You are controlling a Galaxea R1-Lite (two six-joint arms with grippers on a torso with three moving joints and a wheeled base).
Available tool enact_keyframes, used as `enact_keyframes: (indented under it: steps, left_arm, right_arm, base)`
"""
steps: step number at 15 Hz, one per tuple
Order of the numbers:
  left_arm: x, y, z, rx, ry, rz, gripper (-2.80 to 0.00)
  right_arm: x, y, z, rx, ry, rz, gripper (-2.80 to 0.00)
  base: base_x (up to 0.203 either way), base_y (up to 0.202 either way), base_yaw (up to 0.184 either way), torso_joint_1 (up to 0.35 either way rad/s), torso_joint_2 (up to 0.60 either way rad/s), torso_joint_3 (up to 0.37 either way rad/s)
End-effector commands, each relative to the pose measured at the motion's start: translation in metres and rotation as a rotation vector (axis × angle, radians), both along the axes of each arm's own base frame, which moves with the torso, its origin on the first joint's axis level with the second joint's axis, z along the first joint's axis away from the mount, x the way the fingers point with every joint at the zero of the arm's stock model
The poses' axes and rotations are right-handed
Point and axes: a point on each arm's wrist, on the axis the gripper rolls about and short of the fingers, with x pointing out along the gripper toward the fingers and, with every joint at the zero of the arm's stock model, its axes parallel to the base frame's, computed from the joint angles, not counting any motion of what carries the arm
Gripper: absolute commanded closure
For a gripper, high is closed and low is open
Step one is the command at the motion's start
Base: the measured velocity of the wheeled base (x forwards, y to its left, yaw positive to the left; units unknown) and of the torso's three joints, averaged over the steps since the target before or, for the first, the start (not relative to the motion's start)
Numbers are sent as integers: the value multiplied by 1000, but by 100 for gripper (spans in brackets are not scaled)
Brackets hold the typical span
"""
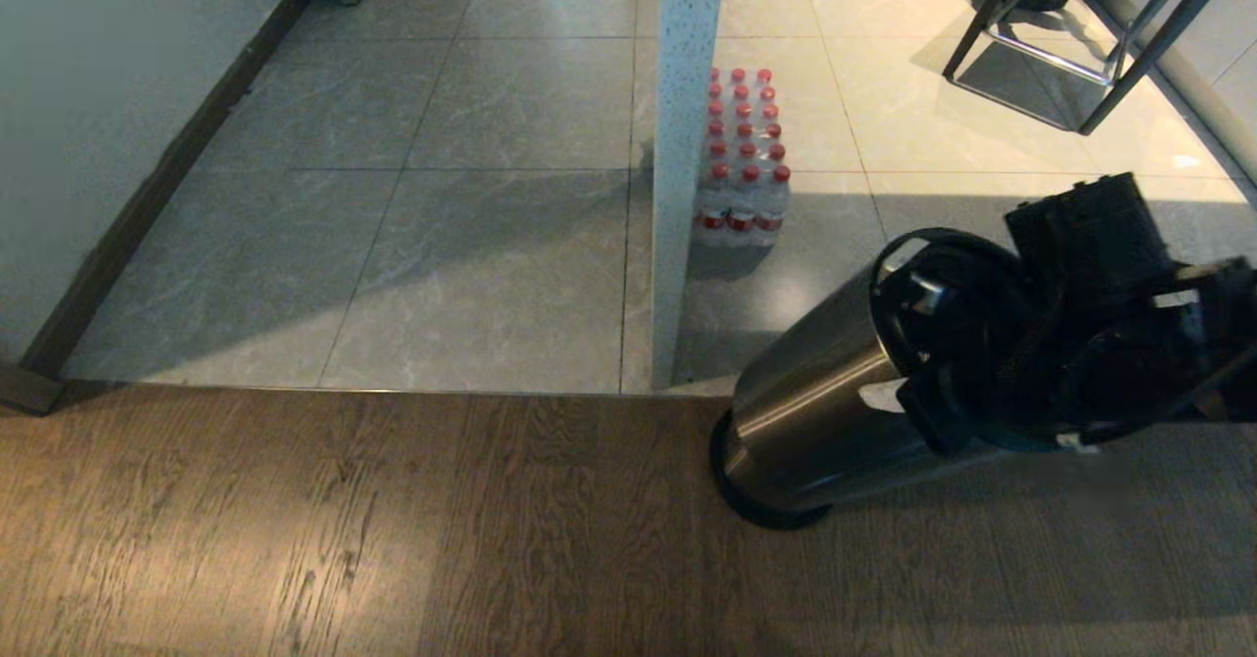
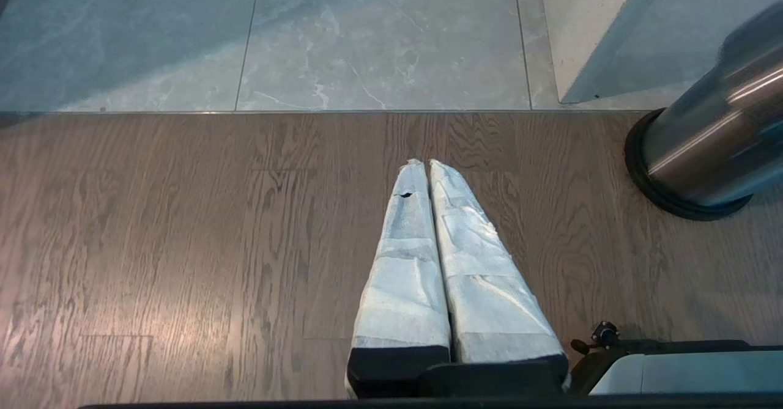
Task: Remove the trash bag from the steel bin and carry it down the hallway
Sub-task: Place the outer trash can on the ground
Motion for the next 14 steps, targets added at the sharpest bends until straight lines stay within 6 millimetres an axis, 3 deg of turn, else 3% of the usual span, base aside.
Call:
enact_keyframes:
  steps: [1,7,11,14]
  left_arm:
    - [0,0,0,0,0,0,0]
    - [0,0,0,0,0,0,0]
    - [0,0,0,0,0,0,0]
    - [0,0,0,0,0,0,0]
  right_arm:
    - [-39,-18,35,41,-92,2,0]
    - [-111,-52,71,61,-119,-4,0]
    - [-132,-66,89,147,-192,-78,0]
    - [-122,-80,96,184,-214,-294,0]
  base:
    - [0,0,0,0,0,0]
    - [0,0,0,0,0,0]
    - [0,0,0,0,0,0]
    - [0,0,0,0,0,0]
